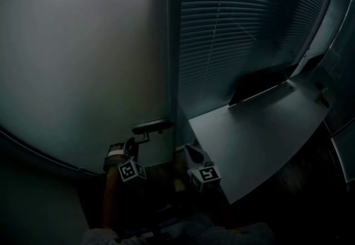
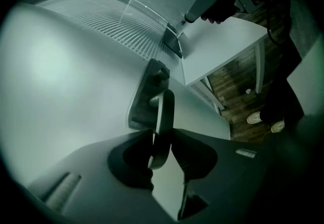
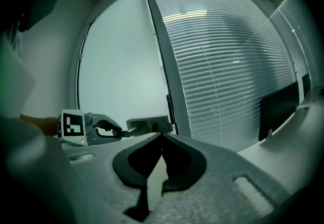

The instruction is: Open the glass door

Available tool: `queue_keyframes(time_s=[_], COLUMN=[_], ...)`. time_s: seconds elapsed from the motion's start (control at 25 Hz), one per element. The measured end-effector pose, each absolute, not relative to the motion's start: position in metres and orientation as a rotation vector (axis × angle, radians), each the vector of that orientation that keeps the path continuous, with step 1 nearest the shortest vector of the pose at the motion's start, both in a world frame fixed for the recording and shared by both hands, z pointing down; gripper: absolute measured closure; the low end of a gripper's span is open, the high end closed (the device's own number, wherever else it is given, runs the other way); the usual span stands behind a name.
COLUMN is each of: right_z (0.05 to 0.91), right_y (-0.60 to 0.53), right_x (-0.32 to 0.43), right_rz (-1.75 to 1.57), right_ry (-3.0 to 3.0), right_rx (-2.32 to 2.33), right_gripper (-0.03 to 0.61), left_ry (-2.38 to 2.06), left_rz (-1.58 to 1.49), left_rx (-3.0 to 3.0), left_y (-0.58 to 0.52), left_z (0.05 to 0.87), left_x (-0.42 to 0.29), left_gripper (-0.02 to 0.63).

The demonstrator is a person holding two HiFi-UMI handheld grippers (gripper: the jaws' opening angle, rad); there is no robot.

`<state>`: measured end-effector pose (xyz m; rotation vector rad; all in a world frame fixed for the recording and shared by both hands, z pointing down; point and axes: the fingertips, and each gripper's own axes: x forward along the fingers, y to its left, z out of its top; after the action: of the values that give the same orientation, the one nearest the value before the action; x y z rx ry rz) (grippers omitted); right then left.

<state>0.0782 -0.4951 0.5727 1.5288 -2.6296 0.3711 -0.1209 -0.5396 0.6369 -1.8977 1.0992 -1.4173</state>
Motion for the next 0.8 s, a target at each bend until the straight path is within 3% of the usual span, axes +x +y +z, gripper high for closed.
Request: queue_keyframes(time_s=[0.8], right_z=[0.555], right_y=[-0.423], right_x=[0.113], right_rz=[0.362], right_ry=[-2.554], right_rx=[1.72], right_gripper=[0.577], left_ry=[1.044], left_rz=[-1.426], left_rx=[-1.88], left_y=[-0.497], left_z=[0.625], left_x=[-0.12], left_gripper=[0.499])
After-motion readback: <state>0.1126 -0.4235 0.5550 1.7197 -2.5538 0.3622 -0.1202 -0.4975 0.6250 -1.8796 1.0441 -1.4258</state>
